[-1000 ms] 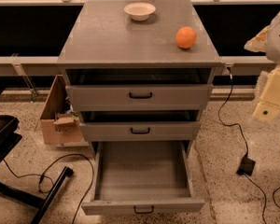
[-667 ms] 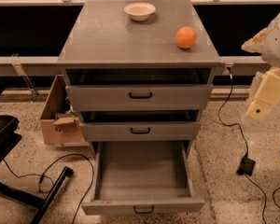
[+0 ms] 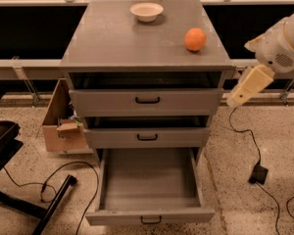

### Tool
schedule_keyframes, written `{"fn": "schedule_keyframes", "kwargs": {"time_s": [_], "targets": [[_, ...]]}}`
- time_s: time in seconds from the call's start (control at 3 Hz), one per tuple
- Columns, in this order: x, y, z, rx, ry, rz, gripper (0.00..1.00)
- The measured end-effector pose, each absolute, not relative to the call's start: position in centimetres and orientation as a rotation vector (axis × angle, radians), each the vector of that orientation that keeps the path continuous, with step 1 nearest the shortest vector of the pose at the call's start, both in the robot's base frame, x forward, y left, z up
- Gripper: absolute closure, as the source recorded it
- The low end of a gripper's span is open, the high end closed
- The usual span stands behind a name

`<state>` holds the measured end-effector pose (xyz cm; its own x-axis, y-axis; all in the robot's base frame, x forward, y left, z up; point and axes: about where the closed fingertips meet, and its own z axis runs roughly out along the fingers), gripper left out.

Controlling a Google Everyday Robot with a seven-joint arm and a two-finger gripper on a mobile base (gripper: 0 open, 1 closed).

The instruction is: Place orange into bottom drawer

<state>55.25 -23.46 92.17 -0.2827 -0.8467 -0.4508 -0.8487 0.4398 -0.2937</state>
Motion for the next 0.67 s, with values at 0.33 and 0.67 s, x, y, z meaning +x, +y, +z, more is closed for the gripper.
{"fn": "schedule_keyframes", "kwargs": {"time_s": [0.33,0.67], "targets": [[63.0,-23.8,91.3,-1.261,2.050,0.069,0.00],[67.3,-23.9,91.9,-1.185,1.980,0.090,0.00]]}}
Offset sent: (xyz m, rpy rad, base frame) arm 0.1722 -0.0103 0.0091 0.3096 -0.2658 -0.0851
